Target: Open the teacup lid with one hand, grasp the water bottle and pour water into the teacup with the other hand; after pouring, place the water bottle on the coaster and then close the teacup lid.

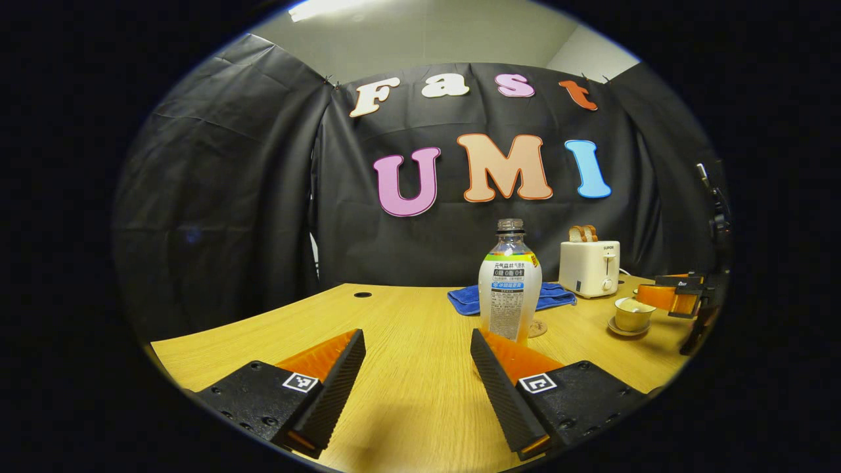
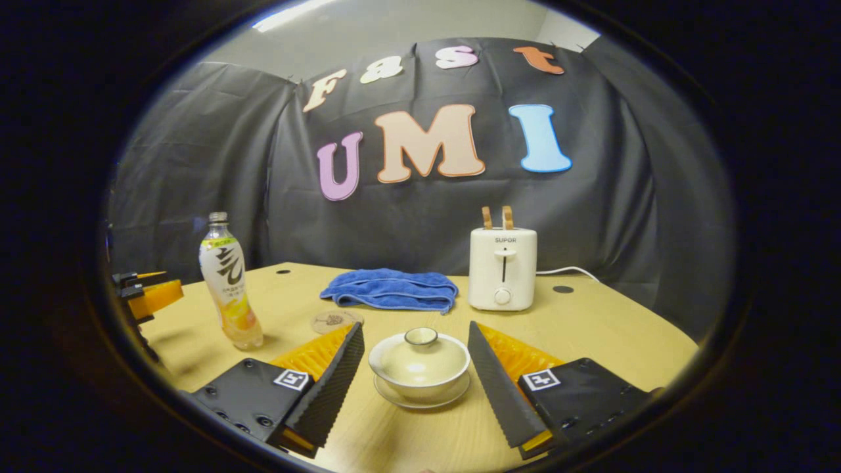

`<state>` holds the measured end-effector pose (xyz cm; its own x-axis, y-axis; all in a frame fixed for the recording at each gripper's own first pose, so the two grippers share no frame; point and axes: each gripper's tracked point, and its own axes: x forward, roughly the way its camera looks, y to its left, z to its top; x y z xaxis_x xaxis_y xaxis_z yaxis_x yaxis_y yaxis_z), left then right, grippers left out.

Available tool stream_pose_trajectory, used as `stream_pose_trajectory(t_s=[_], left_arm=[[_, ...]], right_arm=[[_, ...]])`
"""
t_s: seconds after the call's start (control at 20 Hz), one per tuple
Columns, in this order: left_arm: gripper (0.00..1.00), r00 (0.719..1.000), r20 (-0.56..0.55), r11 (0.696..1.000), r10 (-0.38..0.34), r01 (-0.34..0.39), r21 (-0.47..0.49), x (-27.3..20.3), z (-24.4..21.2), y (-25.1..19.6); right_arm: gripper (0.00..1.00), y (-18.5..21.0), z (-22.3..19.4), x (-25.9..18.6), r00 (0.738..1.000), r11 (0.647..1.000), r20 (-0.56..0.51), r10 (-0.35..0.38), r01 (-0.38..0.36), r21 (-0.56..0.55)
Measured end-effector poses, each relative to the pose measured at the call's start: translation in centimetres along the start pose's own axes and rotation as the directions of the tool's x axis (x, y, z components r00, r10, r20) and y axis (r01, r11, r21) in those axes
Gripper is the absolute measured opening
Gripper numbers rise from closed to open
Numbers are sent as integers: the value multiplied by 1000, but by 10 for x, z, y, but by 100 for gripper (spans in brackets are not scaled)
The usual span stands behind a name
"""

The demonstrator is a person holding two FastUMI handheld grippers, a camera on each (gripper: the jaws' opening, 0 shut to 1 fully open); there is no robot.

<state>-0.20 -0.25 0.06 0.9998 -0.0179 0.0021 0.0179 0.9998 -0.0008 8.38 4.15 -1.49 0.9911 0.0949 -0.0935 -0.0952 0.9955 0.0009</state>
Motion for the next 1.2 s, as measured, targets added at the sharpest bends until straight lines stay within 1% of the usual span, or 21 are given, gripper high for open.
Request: stream_pose_trajectory(t_s=[0.15,0.5,0.7,0.75,0.9,0.95,1.0,1.2], left_arm=[[94,1000,-1,1000,3,-3,0,1,-1,0],[95,1000,-1,1000,5,-5,0,3,0,1],[94,1000,0,1000,5,-5,-1,3,0,0],[94,1000,-1,1000,5,-5,0,2,-1,1],[94,1000,0,1000,5,-5,-1,2,0,1],[93,1000,0,1000,5,-5,-1,2,0,0],[94,1000,0,1000,5,-5,-1,3,0,0],[94,1000,0,1000,5,-5,-1,3,0,1]], right_arm=[[100,-1,0,11,1000,1000,-10,-10,10,1],[96,2,-13,34,996,1000,-87,-18,17,-13],[63,0,-14,35,994,999,-104,-32,30,-22],[58,-2,-11,31,994,999,-99,-41,39,-21],[46,0,-11,37,996,1000,-88,-28,26,-17],[41,-1,-10,36,996,999,-86,-32,30,-22],[37,-1,-10,37,996,999,-85,-34,32,-26],[38,-3,-7,35,998,1000,-58,-30,29,-9]])
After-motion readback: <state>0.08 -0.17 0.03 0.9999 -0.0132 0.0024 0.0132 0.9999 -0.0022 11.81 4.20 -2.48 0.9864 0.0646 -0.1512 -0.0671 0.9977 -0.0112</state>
